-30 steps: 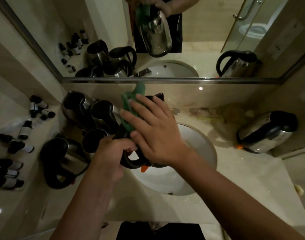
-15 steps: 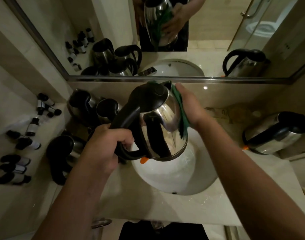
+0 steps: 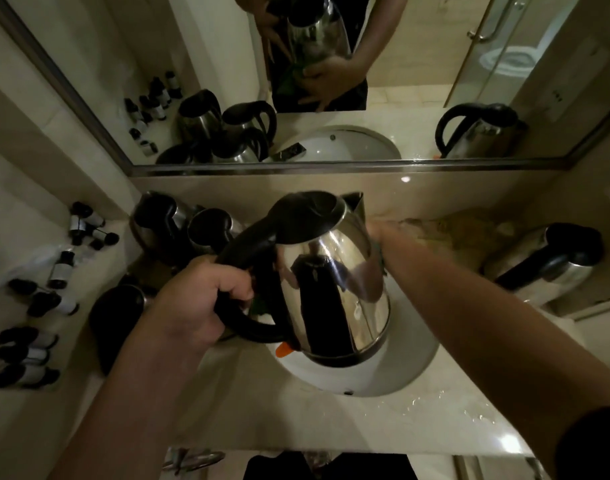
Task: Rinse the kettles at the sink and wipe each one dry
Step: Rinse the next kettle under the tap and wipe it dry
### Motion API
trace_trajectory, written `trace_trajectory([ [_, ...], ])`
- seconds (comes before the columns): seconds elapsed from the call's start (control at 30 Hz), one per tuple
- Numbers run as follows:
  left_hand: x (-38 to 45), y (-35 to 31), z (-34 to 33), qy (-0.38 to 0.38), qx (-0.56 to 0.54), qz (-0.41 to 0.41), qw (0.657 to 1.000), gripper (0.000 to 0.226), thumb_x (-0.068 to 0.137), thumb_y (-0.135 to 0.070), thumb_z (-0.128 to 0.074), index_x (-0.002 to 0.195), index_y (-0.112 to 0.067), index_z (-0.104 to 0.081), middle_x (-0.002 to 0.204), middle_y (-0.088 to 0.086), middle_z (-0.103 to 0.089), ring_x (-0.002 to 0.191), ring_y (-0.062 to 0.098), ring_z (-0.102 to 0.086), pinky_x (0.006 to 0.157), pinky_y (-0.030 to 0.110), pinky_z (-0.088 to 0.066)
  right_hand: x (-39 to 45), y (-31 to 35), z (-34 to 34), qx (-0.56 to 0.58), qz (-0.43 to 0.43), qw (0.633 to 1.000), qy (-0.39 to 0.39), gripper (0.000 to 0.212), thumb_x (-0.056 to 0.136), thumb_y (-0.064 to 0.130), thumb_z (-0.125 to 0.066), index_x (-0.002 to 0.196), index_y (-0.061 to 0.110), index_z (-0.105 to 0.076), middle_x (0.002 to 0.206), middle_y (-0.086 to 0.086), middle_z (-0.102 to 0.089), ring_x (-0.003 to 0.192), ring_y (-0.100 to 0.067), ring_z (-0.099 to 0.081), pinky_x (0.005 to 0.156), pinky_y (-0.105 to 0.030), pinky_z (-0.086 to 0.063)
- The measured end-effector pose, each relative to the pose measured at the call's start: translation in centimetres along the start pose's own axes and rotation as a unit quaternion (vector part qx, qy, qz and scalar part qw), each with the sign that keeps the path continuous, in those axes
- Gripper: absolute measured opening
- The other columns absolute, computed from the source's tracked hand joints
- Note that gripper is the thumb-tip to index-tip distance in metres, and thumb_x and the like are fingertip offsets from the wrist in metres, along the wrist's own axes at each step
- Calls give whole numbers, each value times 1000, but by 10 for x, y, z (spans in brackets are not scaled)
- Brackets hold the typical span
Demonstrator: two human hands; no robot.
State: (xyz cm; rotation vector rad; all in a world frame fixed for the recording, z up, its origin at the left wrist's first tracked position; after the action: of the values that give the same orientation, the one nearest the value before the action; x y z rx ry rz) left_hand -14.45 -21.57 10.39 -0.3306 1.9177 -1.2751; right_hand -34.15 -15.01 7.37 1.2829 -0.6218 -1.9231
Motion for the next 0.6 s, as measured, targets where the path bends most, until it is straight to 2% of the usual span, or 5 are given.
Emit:
trace_trajectory([
  [0.13, 8, 29, -9, -27, -1, 49, 998, 30, 37, 0, -59, 67, 0, -57, 75, 14, -47, 67, 30, -45, 56, 30, -35, -16, -66, -12, 182, -68, 980, -46, 27, 100, 1, -57, 83, 22, -57, 78, 4, -64, 81, -6, -66, 74, -21, -49],
  [0.23, 17, 45, -27, -39, 20, 67, 997, 25, 37, 1, -59, 61, 4, -51, 69, 12, -40, 60, 26, -42, 60, 33, -33, -42, -109, -16, 353, -65, 925, -124, 29, 107, 20, -47, 83, 19, -64, 66, 5, -70, 62, -3, -70, 56, -15, -50],
  [0.3, 24, 57, -47, -27, 42, 85, 995, 44, 34, -4, -66, 70, 17, -51, 77, 15, -46, 67, 29, -46, 66, 38, -37, -59, -143, -15, 396, -70, 890, -217, 36, 108, 32, -43, 85, 24, -70, 66, 12, -74, 76, -2, -73, 66, -17, -55],
  [0.43, 39, 73, -95, -44, 73, 95, 992, 24, 55, 8, -60, 44, -7, -46, 49, 5, -37, 47, 18, -40, 52, 27, -32, -90, -184, -6, 370, -47, 855, -359, 38, 96, 57, -35, 104, 40, -69, 103, 2, -73, 107, -21, -66, 101, -55, -51],
  [0.6, 59, 93, -167, -43, 103, 89, 990, 27, 61, 7, -64, 44, -12, -56, 49, 2, -43, 50, 17, -44, 52, 26, -36, -143, -189, 25, 197, 5, 878, -437, 52, 106, 38, -41, 157, 30, -32, 150, 7, -51, 136, -10, -50, 112, -34, -45],
])
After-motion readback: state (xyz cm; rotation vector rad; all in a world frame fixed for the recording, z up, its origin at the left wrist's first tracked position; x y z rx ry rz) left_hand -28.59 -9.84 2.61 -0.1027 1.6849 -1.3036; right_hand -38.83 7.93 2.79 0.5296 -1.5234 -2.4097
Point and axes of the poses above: each hand's wrist, its own x-axis towards the middle knuckle, its own z-axis out of the back of the hand, y = z × x, the point moved 10 cm from there along x, towards the middle knuckle
